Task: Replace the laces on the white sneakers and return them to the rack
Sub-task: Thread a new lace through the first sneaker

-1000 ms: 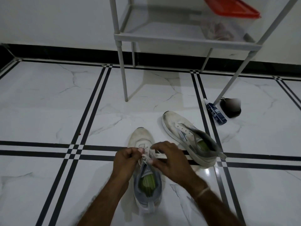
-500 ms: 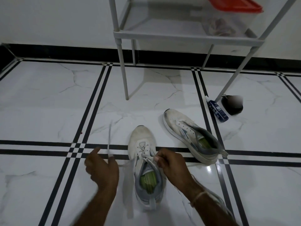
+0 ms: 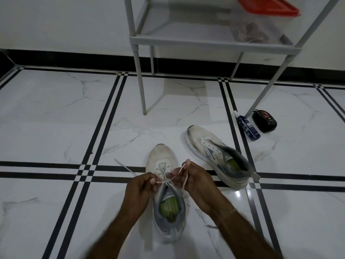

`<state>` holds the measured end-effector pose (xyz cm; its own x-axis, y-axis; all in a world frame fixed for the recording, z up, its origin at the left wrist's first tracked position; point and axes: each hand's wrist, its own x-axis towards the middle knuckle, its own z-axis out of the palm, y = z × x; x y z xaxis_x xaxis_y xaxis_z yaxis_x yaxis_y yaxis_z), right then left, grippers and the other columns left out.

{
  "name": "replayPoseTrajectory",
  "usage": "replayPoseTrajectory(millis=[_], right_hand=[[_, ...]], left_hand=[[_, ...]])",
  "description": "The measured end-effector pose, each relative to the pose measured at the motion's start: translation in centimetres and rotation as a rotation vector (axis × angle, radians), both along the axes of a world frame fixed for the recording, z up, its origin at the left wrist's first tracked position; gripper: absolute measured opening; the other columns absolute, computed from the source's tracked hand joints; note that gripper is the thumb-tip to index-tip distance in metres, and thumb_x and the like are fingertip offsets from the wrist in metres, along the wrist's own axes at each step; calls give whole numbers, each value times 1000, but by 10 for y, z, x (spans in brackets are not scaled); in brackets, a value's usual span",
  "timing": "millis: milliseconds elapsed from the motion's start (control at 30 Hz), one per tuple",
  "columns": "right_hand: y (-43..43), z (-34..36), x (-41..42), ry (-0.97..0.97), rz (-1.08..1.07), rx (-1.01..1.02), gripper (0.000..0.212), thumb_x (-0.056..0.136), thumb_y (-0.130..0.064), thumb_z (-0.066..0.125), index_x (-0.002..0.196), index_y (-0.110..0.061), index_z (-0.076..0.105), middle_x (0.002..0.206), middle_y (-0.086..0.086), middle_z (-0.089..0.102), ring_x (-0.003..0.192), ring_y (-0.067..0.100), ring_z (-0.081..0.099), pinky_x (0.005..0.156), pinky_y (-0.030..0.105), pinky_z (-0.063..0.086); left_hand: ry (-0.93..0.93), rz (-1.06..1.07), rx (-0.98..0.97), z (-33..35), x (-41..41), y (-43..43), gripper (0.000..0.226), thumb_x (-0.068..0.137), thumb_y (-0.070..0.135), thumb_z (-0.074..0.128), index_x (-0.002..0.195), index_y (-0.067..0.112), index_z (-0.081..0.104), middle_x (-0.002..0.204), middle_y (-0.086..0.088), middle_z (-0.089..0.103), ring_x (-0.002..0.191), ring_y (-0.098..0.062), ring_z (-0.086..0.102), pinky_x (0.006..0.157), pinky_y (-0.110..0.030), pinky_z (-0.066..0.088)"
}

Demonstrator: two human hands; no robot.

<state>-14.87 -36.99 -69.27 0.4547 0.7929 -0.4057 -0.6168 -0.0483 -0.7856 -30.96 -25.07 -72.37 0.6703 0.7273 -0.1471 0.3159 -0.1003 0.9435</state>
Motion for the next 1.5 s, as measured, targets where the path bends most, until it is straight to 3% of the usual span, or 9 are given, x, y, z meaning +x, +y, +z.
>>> replayPoseTrajectory(millis=[200, 467, 700, 800, 933, 1100, 1233, 1333, 1500], right_hand=[[9, -25, 5, 186, -173, -72, 33, 108, -16, 41, 75, -16, 38, 54, -4, 34, 46, 10, 37, 52, 28, 48], [10, -41, 7, 136, -183, -84, 37, 107, -16, 46, 72, -15, 37, 54, -3, 32, 46, 10, 33, 54, 30, 50], [-2, -29, 17, -784, -110, -425, 22, 101, -30, 60, 88, -14, 55, 89, 2, 66, 83, 17, 65, 76, 25, 52], [-13, -13, 1, -1118, -177, -554, 40, 99, -52, 54, 74, -22, 52, 69, -5, 56, 66, 9, 56, 61, 23, 45], [-2, -8, -28, -1027, 146, -671, 53, 91, -70, 54, 66, -23, 56, 62, -5, 60, 60, 5, 58, 56, 20, 39], [8, -19, -23, -1056, 68, -515, 45, 93, -34, 70, 58, -25, 44, 54, -7, 49, 55, 6, 48, 55, 20, 37], [4, -9, -27, -554, -21, -274, 27, 102, -23, 61, 83, -7, 71, 80, 3, 75, 78, 15, 72, 70, 25, 55], [0, 6, -24, -149, -107, -126, 26, 106, -17, 50, 99, 4, 65, 90, 11, 77, 83, 18, 75, 67, 20, 55], [10, -3, -16, -12, -214, -129, 25, 108, -21, 45, 93, -8, 60, 65, 6, 54, 65, 20, 62, 67, 31, 50]], left_hand=[[117, 158, -209, -21, -13, 10, 39, 104, 11, 52, 70, 20, 70, 62, 3, 60, 61, -1, 54, 68, -30, 41], [170, 159, -188, -34, -14, 17, 40, 102, 8, 54, 66, 16, 68, 58, 4, 61, 62, -3, 55, 68, -26, 44], [369, 374, 448, -4, -12, -6, 29, 89, 59, 63, 80, 32, 60, 87, 14, 59, 90, -12, 50, 79, -38, 39], [474, 383, 166, 11, 3, -34, 69, 87, 84, 33, 67, 23, 55, 71, 8, 63, 75, -18, 59, 80, -40, 49], [544, 300, -133, 9, 21, -31, 73, 69, 93, 44, 76, 23, 65, 78, 8, 69, 80, -17, 66, 82, -36, 54], [397, 276, -137, 21, 39, -21, 33, 84, 43, 74, 68, 15, 67, 65, 5, 69, 70, -16, 66, 80, -44, 58], [82, 339, -243, 22, 37, -29, 20, 97, 22, 66, 80, 14, 73, 78, 0, 76, 81, -23, 74, 85, -47, 60], [-182, 446, -469, 34, 37, -31, 26, 104, 18, 54, 88, 3, 68, 84, -10, 76, 79, -22, 73, 78, -36, 60], [-278, 487, -672, 38, 41, -21, 30, 107, 14, 44, 80, 5, 54, 57, -4, 49, 51, -13, 52, 53, -22, 52]])
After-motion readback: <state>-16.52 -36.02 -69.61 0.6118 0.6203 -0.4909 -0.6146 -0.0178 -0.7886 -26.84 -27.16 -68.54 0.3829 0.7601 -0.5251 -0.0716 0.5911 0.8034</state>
